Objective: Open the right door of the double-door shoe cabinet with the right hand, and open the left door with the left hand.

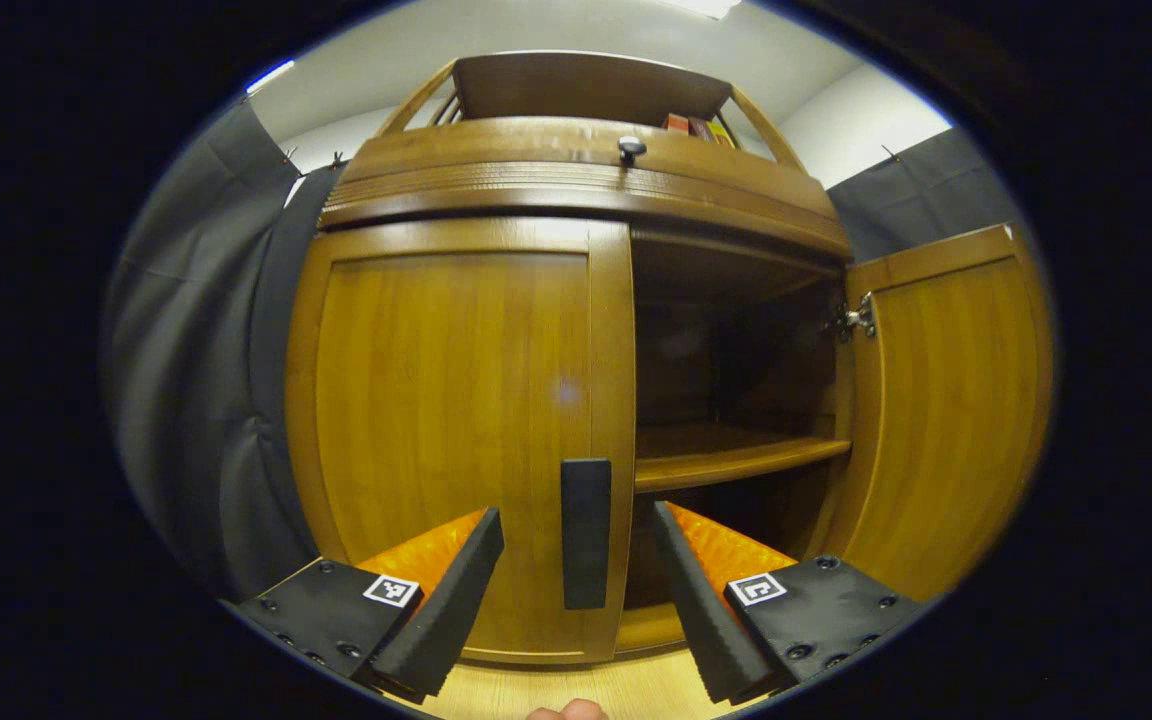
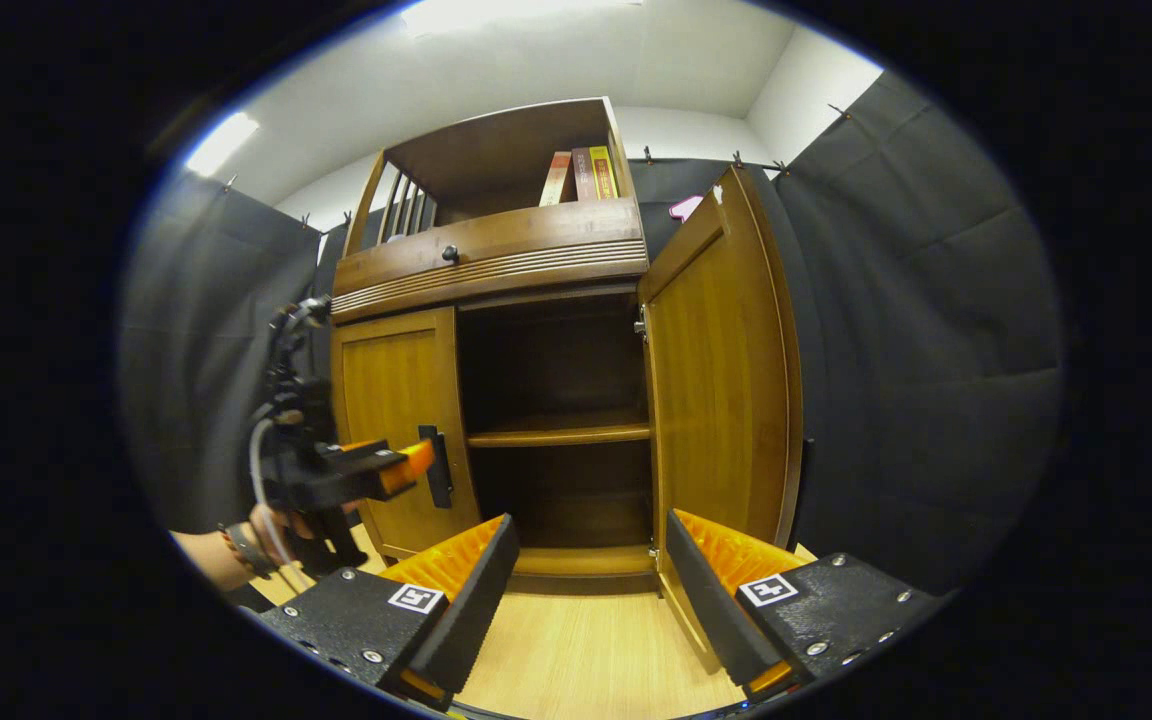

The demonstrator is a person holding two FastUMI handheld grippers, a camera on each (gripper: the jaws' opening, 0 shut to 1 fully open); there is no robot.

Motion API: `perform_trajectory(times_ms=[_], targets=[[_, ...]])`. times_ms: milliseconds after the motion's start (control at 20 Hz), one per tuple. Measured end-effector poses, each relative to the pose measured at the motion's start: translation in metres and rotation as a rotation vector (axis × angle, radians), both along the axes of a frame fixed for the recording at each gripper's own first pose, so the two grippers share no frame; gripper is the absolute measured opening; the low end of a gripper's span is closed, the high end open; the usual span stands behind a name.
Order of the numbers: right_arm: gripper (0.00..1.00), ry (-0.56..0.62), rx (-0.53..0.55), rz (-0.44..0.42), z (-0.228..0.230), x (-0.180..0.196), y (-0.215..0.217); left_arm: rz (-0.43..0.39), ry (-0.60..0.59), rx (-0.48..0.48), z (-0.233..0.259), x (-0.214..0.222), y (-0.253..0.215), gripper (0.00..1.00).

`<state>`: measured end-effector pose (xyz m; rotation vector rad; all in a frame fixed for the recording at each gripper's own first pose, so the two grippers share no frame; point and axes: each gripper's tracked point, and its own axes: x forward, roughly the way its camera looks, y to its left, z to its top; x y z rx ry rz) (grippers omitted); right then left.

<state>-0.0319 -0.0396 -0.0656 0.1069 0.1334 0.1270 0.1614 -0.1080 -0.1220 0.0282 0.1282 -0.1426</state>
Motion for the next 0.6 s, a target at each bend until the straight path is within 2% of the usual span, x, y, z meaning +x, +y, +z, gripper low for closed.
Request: perform_trajectory(times_ms=[100,150,300,350,400,550,600], targets=[[0.92,0.000,-0.008,-0.011,0.001,-0.005,-0.001,0.012,0.035,-0.013,-0.023,0.016,-0.001,0.95],[1.00,-0.002,-0.014,-0.016,0.001,-0.005,-0.002,0.021,0.038,-0.021,-0.029,0.021,0.002,0.95],[1.00,-0.001,-0.005,-0.026,0.002,-0.007,-0.004,0.058,0.046,-0.007,-0.039,0.033,0.013,0.95],[0.92,-0.001,0.001,-0.030,0.003,-0.006,-0.005,0.062,0.044,-0.006,-0.040,0.037,0.013,0.95],[1.00,-0.001,0.004,-0.031,0.003,-0.005,-0.005,0.058,0.042,-0.006,-0.040,0.039,0.013,0.98],[1.00,-0.004,0.005,-0.030,0.004,-0.003,-0.007,0.047,0.046,-0.018,-0.041,0.044,0.010,1.00],[0.92,-0.002,0.005,-0.030,0.004,-0.003,-0.007,0.049,0.042,-0.024,-0.041,0.044,0.010,0.99]])
